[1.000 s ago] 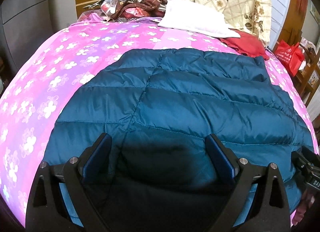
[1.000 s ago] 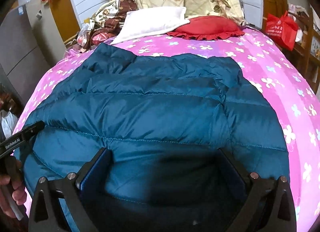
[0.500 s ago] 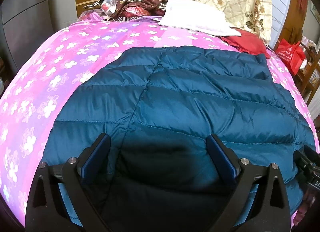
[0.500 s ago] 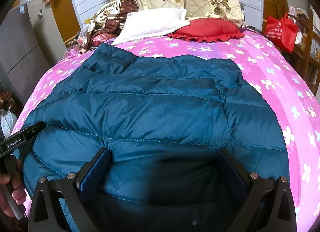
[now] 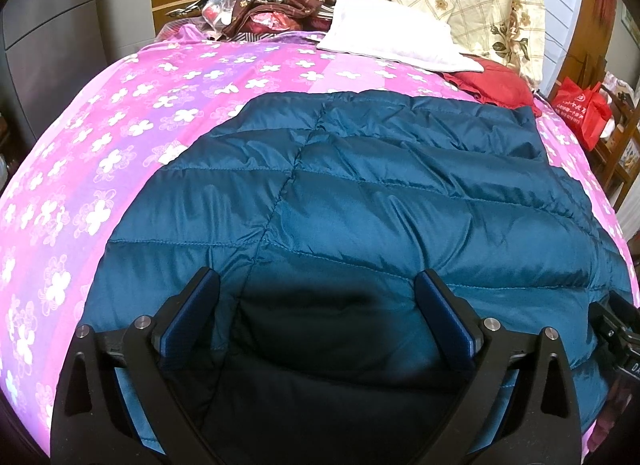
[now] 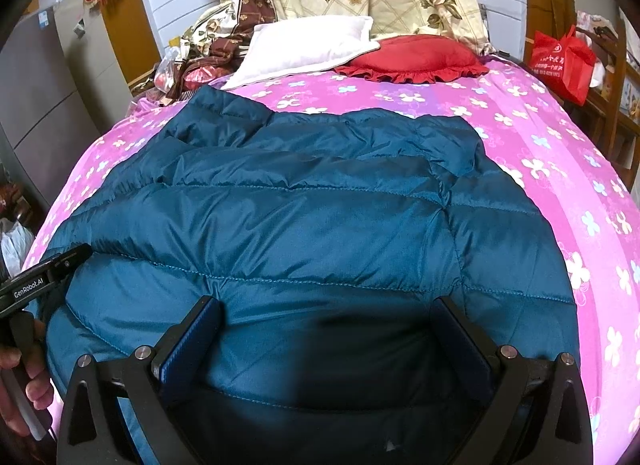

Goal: Fold large clothes

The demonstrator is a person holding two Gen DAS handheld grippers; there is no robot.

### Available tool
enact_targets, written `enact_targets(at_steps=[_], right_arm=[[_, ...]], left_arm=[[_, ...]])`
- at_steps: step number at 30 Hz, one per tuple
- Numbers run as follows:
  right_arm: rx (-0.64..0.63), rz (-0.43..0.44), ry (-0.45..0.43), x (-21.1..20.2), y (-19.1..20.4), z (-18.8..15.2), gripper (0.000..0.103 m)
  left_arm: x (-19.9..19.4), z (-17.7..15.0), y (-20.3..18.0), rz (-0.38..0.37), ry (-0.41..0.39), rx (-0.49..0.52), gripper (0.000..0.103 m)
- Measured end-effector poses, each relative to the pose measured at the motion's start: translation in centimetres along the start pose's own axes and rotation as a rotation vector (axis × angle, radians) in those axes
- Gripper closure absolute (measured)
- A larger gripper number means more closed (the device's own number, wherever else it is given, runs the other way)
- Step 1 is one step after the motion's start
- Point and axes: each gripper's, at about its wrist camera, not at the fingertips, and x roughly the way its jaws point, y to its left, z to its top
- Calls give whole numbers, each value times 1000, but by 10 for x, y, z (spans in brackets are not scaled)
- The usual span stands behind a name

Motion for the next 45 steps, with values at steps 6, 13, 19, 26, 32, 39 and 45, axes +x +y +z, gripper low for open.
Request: enact_targets(at_steps=[6,13,19,26,32,39,45], right_arm=[[-6,-1,-1,1,1,1,0],[-12,0,-10,2,2,-1,0],[-13,0,-10,2,2,-1,0],[-15,0,-10,2,2,-2,0],[-15,0,-10,2,2,-2,0],[-15,0,-9,2,1,-2,0],[-15,-1,-10,2,2,-2,0]], left_arm=[[4,-2,1,12,1,-4,1],[5,-3,2,14,2,-5,1],[5,-3,2,10,1,-8,0],[5,-3,0,10,0,-9,0],[4,-3,-2,6,-2,-11,0],[4,-4,-3,0,-15,-11,0],[2,-3,-1,-7,-8,-13,1]])
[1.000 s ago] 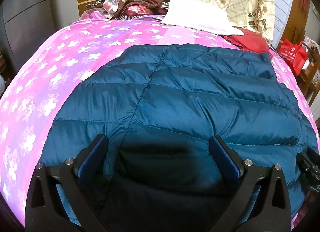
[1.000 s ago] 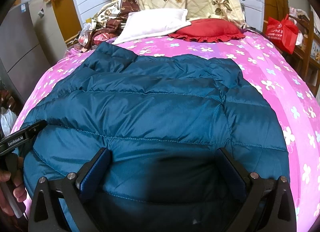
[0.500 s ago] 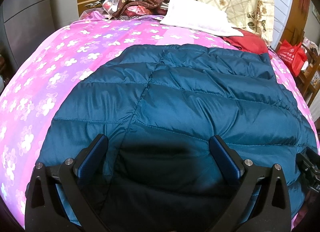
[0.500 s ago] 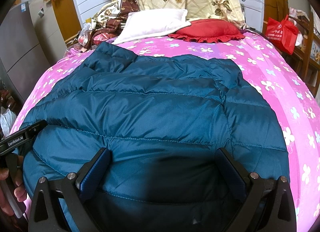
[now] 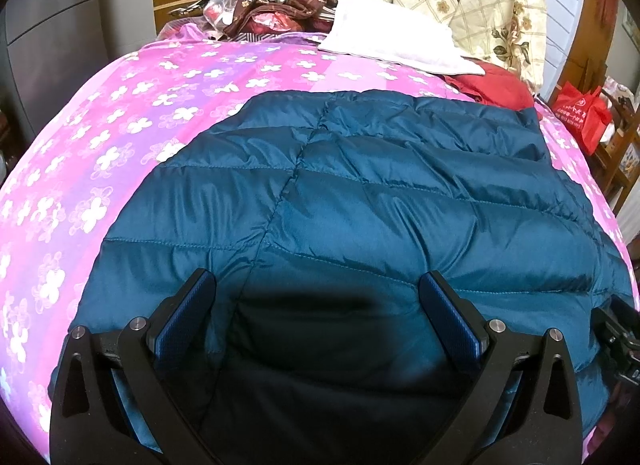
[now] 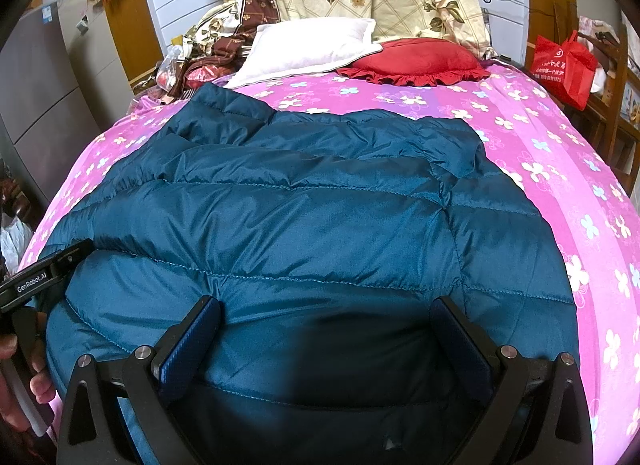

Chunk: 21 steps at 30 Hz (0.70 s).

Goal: Fold large clothes

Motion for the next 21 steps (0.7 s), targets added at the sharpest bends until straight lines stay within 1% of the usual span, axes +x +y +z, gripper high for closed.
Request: enact_targets(at_steps=[1,2,3,5,6,8,9,10,12,13,14,15,16,17,18,20,21], right_arm=[[-1,0,0,0,0,0,0],[0,0,0,0,0,0,0],[0,1,0,0,0,0,0],[0,0,0,0,1,0,0],[0,0,0,0,0,0,0],[-2,-1,2,0,1,0,0],[-3,-2,2,0,0,0,0],[-3,-1,2,0,1,0,0],[-3,-2,3,0,0,0,0],[-3,-3,4,0,0,0,0],[-3,-3,4,0,0,1,0],[-4,-3,4,0,0,1,0],[-4,-3,5,0,-1,1,0],[-3,-2,4,0,-1,1,0],[-3,-2,3,0,0,1,0],[-4,-3,4,0,0,1,0],[-3,-3,4,0,1,1,0]], left_arm=[[-3,2,1,-14,-2,-5,1],[-8,5,4,-47,-12,-13,1],[-18,11,10,-86,-43,-29,1],[-29,22,24,-87,-91,-54,1],[-32,29,39,-65,-107,-83,1],[-24,35,61,-48,-78,-133,1],[-14,38,80,-49,-46,-189,1],[-7,39,90,-51,-29,-221,1],[16,40,114,-65,42,-299,1],[31,40,121,-123,98,-319,1],[40,39,121,-181,135,-328,1],[52,38,122,-281,183,-337,1],[56,38,121,-318,196,-326,1],[57,39,119,-335,195,-307,1],[60,40,120,-376,201,-303,1],[65,41,129,-447,190,-322,1],[68,42,134,-503,182,-341,1]])
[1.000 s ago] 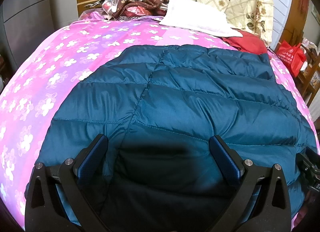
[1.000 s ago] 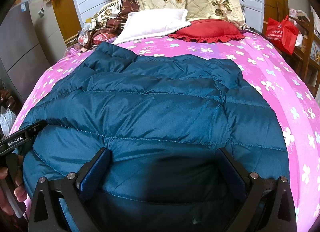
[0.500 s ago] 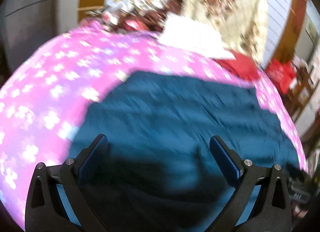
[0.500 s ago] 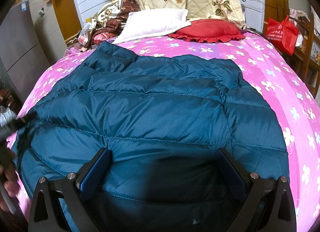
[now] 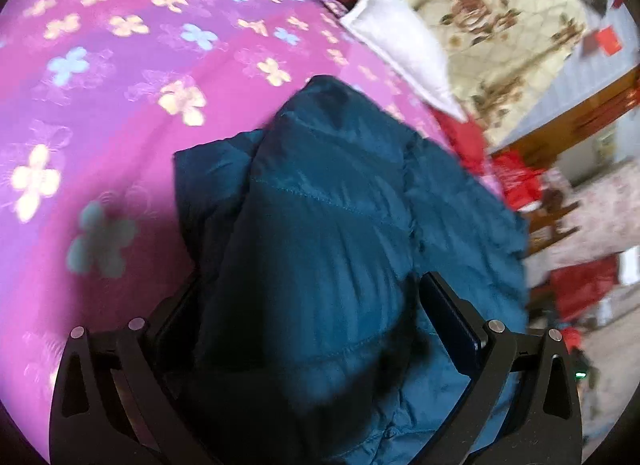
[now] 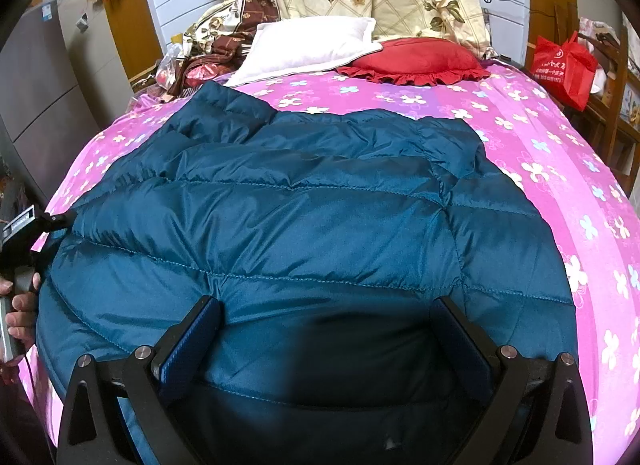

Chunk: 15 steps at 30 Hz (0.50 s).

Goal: Fold large clothes

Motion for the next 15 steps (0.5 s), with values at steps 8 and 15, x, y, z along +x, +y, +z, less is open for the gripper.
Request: enact_targets(at_steps=[8,15], right_arm=[[-3,3,0,0,-1,0,0],[-3,2,0,0,-2,0,0]], left_arm=[[-6,10,5,72,-41,100,2],[9,-7,-11,-82,96,210,1]])
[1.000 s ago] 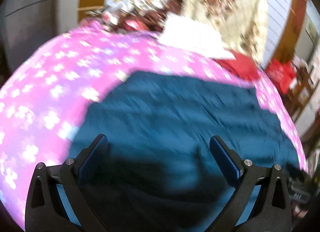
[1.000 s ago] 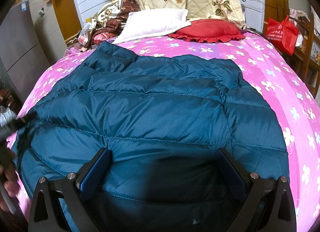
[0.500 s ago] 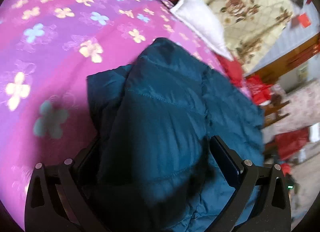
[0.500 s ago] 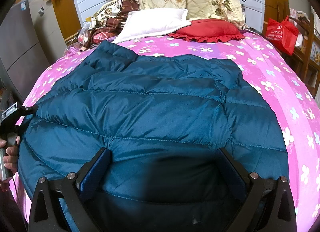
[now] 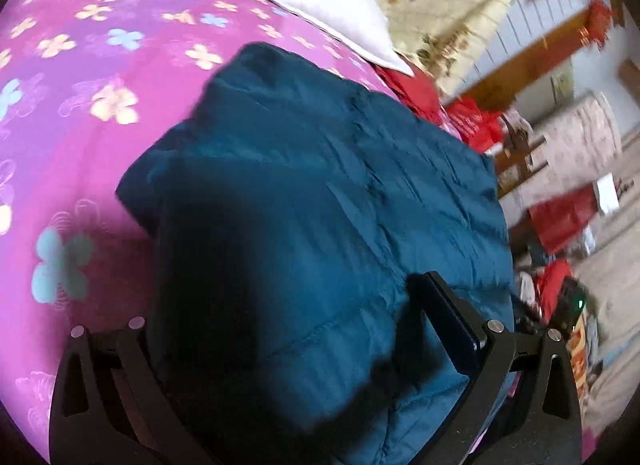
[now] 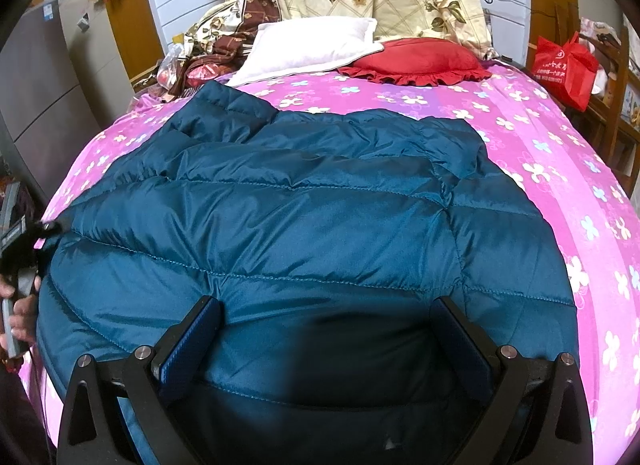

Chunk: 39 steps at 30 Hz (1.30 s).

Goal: Fold large clothes

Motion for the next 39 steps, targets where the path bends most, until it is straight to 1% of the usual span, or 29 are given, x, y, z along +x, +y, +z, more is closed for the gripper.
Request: enact_targets(at_steps=[2,4,6,8,10,11,12,13,14,15,16,17,18,19,21,22,24,25,26,27,28,31,32,33,34,36,37,38,39], right_arm=[[-1,-3,0,1,1,0,0],[1,-1,0,0,0,0,0],[0,-3,1,1,0,0,0],[-2,-4,6,1,1,0,0],[-3,4,23,-1,-1,4,0],[-1,11,16,-5,-2,8,2],[6,6,-16,-12,-6,12,4],[40,-19,-90,-28,-21,18,5],[75,-38,-127,-36,-32,21,5],[147,-61,-163,-46,-55,23,5],[188,-54,-165,-48,-70,23,4],[215,-13,-133,-42,-85,23,4],[217,30,-64,-30,-98,22,4],[190,14,-20,-22,-104,21,4],[85,-122,56,-6,-110,17,5],[74,-111,77,1,-120,15,1],[149,-5,103,8,-140,11,1],[198,69,124,14,-154,9,0],[223,108,133,19,-162,6,0],[257,169,147,25,-171,3,0],[259,217,118,25,-179,2,0],[179,282,96,29,-176,1,0],[160,326,85,30,-176,2,0],[141,400,77,33,-175,2,0],[122,475,74,35,-173,2,6],[110,547,66,37,-173,-1,14],[123,566,62,39,-175,-3,21],[129,567,60,40,-177,-3,29],[134,558,55,40,-179,-3,33]], left_arm=[[-3,4,8,-22,-36,-52,2],[-4,9,16,-9,-88,-100,2],[-2,10,11,20,-91,-86,3],[1,9,0,85,-70,-33,14],[1,7,-1,106,-67,-23,22],[0,5,0,110,-71,-23,27],[-2,4,0,119,-77,-23,29],[-2,3,-1,133,-79,-18,29],[-3,2,-3,155,-81,-8,29],[-3,0,-5,176,-84,1,28],[-2,-1,-7,198,-85,9,24],[0,-2,-8,217,-80,14,21],[1,-3,-8,225,-72,16,20],[1,-3,-7,222,-67,9,19],[1,-2,-5,214,-63,1,18],[1,-2,-6,216,-62,1,18],[1,-3,-6,224,-62,2,17],[0,-4,-7,226,-62,2,17],[0,-4,-7,226,-62,1,17],[1,-4,-8,225,-63,1,16],[1,-4,-9,225,-64,6,15],[3,-3,-11,229,-64,17,12],[3,-3,-11,230,-64,21,11],[4,-3,-12,234,-63,26,10],[4,-3,-13,238,-63,32,10],[5,-3,-14,244,-65,35,10],[5,-3,-14,247,-65,38,10],[5,-3,-14,252,-69,37,14],[5,-2,-14,265,-80,32,19]])
